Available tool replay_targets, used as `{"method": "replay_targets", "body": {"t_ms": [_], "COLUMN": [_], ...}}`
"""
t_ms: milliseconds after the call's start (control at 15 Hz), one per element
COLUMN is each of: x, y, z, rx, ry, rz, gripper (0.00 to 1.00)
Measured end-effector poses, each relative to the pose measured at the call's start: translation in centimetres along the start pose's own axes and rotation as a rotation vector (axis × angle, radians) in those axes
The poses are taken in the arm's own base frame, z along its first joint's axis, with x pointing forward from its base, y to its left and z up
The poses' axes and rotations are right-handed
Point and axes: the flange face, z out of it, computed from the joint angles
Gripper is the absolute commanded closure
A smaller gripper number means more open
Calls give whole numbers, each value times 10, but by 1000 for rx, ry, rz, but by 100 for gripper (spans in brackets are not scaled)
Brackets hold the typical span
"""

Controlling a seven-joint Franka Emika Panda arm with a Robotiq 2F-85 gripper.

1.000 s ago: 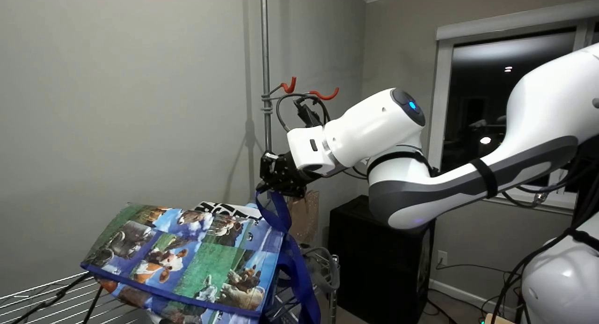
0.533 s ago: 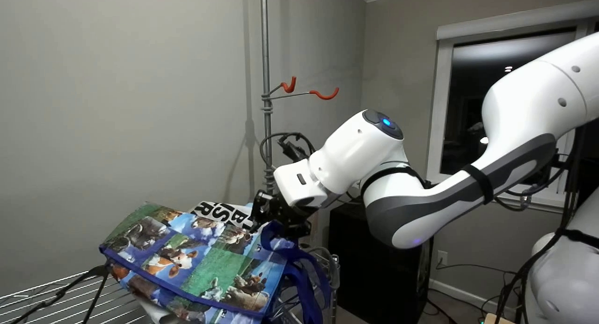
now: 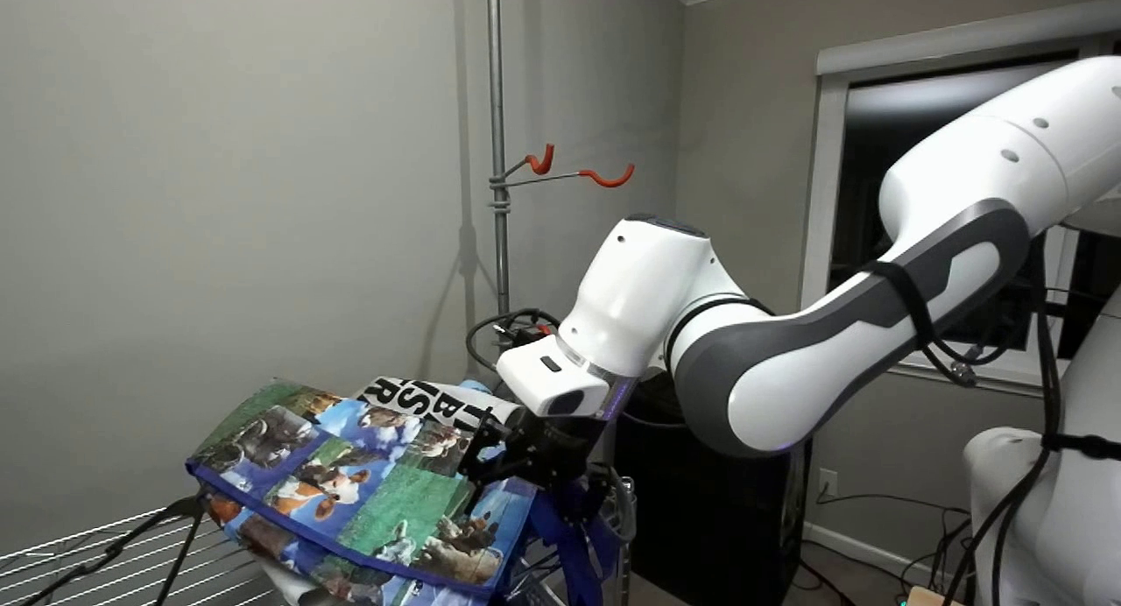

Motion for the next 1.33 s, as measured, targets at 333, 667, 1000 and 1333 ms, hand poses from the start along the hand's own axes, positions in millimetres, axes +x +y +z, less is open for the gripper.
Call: {"method": "replay_targets", "body": {"t_ms": [333, 667, 1000, 1333], "x": [-8, -5, -3, 7], "y": [6, 8, 8, 10], "z": [-9, -11, -18, -56], "rx": [47, 41, 30, -9], "ry": [22, 26, 24, -1], "rz": [-4, -67, -106, -142], "gripper": [0, 47, 80, 100]}}
